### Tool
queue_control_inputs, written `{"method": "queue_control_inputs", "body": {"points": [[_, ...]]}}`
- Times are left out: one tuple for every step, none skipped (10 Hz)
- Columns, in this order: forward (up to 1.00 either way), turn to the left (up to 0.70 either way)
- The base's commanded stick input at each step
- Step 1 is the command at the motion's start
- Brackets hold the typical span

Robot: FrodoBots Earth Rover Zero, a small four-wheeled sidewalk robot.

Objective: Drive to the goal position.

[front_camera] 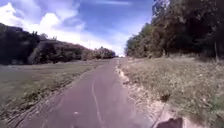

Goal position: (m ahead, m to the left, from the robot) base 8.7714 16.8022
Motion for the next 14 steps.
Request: {"method": "queue_control_inputs", "body": {"points": [[0.70,0.03],[0.70,0.00],[0.70,0.00],[0.70,0.00],[0.70,0.00],[0.70,0.00],[0.70,0.00],[0.70,0.00],[0.70,0.00],[0.70,0.00],[0.70,0.00],[0.70,0.00],[0.70,0.00],[0.70,0.00]]}}
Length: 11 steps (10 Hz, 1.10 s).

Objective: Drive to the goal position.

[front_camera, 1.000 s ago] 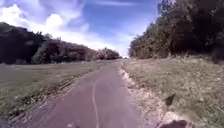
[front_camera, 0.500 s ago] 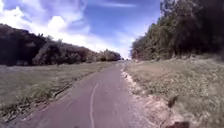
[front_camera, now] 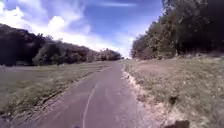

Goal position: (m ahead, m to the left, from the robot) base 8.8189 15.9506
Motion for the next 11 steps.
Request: {"method": "queue_control_inputs", "body": {"points": [[0.70,0.00],[0.70,0.00],[0.70,0.00],[0.70,0.00],[0.70,0.00],[0.71,0.00],[0.81,0.00],[0.85,0.00],[0.85,0.00],[0.85,0.00],[0.85,0.00]]}}
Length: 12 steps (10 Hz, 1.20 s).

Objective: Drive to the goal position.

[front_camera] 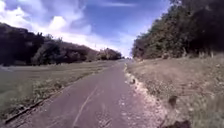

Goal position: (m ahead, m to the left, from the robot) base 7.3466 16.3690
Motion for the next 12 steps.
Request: {"method": "queue_control_inputs", "body": {"points": [[0.85,0.00],[0.94,0.00],[1.00,0.00],[1.00,0.00],[1.00,0.00],[1.00,0.00],[1.00,0.00],[1.00,0.00],[1.00,0.00],[1.00,0.00],[1.00,0.00],[1.00,0.00]]}}
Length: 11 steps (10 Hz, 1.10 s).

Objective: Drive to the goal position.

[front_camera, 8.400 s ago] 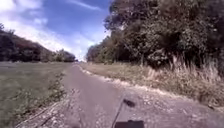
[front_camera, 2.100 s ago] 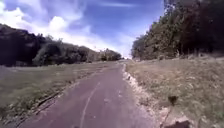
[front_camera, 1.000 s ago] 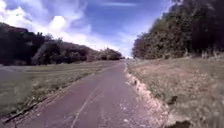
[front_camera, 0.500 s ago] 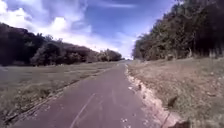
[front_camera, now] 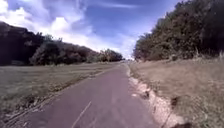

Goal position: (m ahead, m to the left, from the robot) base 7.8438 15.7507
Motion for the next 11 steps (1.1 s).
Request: {"method": "queue_control_inputs", "body": {"points": [[1.00,0.00],[1.00,0.00],[1.00,0.00],[1.00,0.00],[1.00,0.00],[1.00,0.00],[1.00,0.00],[1.00,0.00],[1.00,0.00],[1.00,0.00],[1.00,0.00]]}}
